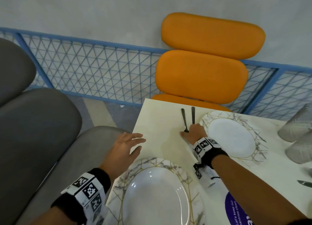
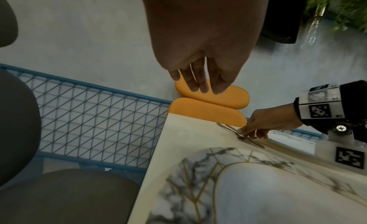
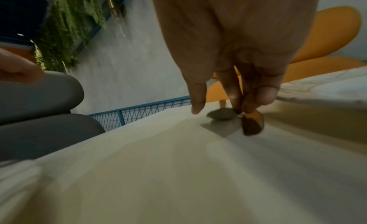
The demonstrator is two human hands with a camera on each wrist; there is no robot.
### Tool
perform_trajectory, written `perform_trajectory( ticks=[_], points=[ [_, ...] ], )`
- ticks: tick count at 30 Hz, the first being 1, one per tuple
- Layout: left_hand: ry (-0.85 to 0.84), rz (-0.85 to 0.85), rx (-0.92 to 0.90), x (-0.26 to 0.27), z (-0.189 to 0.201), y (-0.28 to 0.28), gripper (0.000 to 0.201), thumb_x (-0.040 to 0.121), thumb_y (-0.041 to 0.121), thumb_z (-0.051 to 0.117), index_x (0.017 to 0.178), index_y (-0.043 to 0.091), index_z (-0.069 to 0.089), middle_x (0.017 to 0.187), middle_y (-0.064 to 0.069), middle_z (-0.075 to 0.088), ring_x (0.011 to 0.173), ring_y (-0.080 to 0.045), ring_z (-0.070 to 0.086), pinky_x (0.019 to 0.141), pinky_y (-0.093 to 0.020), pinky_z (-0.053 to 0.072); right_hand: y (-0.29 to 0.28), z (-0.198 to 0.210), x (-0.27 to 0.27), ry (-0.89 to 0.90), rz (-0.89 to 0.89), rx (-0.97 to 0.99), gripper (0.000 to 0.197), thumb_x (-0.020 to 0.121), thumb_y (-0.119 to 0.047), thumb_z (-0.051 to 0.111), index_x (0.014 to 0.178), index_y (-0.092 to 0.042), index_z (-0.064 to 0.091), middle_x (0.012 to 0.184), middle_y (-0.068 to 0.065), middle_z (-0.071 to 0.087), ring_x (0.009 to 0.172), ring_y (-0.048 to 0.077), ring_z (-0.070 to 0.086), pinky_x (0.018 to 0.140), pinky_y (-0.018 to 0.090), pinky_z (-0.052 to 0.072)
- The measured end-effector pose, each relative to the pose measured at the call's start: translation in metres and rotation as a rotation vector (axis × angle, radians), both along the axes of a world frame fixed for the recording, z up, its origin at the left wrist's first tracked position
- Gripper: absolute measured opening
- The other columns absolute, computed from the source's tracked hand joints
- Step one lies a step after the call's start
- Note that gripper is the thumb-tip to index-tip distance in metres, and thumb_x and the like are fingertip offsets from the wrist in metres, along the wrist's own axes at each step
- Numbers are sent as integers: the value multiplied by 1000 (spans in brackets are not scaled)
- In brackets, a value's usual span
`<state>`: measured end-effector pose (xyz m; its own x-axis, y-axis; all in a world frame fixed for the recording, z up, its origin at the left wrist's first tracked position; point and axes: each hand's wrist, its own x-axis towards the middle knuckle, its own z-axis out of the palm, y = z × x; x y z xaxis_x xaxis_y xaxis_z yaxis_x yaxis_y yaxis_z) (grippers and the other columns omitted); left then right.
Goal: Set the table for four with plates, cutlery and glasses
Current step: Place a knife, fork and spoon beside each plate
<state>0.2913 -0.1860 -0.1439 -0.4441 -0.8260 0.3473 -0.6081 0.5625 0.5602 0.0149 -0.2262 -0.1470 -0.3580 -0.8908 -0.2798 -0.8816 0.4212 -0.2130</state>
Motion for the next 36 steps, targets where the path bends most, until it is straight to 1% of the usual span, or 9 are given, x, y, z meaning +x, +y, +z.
perform_trajectory(
  ticks=[2, 6, 8, 12, 16, 19, 22, 29, 36],
  points=[
    [7, 21, 49, 4, -1, -2, 50, 83, 45, 36, 108, 20, 70, 116, 15, 58, 108, -4, 49, 103, -36, 39, -4, 2, -3, 83, 51, -50, 40, 93, -33, 45, 118, -3, 53, 125, 19, 49, 117, 34, 46, 93, 40, 43],
    [24, 62, 112, 15, -6, -7, 54, 80, 49, 32, 108, 22, 70, 115, 21, 54, 109, -4, 48, 101, -28, 38, -19, 9, -18, 319, 349, -139, 42, 91, -13, 45, 133, -20, 47, 139, 4, 41, 125, 27, 36, 102, 36, 34],
    [29, 72, 118, 21, -9, -8, 52, 80, 49, 33, 107, 23, 70, 114, 23, 54, 107, 3, 45, 101, -29, 38, -24, 11, -25, 421, 471, -63, 51, 90, -8, 42, 137, -26, 40, 149, -3, 30, 132, 27, 29, 111, 40, 24],
    [38, 82, 142, 34, -16, -8, 38, 85, 44, 43, 107, 27, 70, 112, 28, 54, 108, 5, 46, 104, -30, 37, -29, 14, -34, 566, 603, 190, 54, 94, -20, 40, 145, -29, 23, 156, -13, 15, 143, 25, 14, 117, 53, 3],
    [20, 97, 148, 40, -22, -9, 23, 91, 21, 57, 109, 29, 68, 111, 34, 51, 113, 12, 41, 106, -32, 37, -33, 8, -37, 528, 557, 197, 58, 95, -17, 33, 148, -27, 11, 156, -15, 9, 145, 23, 10, 118, 53, 0],
    [19, 101, 157, 42, -24, -10, 28, 87, 35, 49, 108, 31, 68, 113, 31, 54, 115, 13, 39, 108, -35, 36, -36, 2, -39, 459, 531, 162, 57, 96, -12, 28, 148, -29, 11, 157, -16, 9, 145, 23, 10, 117, 54, 0],
    [32, 91, 147, 41, -26, -9, 43, 83, 47, 38, 107, 30, 69, 113, 27, 57, 113, 12, 41, 105, -37, 40, -38, -2, -41, 498, 572, 173, 55, 98, -14, 27, 148, -29, 12, 157, -16, 9, 145, 22, 11, 117, 55, 0],
    [35, 100, 113, 35, -27, -8, 46, 83, 47, 36, 105, 26, 71, 111, 28, 56, 109, 24, 38, 104, -40, 40, -49, -15, -51, 312, 491, 134, 51, 98, -30, 33, 147, -24, 22, 157, -2, 18, 146, 22, 7, 114, 57, -7],
    [31, 102, 93, 29, -28, -7, 46, 83, 45, 36, 103, 24, 71, 110, 35, 49, 107, 28, 37, 101, -42, 41, -45, -18, -44, 330, 441, 103, 49, 98, -27, 31, 147, -24, 22, 156, -4, 19, 144, 23, 15, 115, 54, 0]
  ],
)
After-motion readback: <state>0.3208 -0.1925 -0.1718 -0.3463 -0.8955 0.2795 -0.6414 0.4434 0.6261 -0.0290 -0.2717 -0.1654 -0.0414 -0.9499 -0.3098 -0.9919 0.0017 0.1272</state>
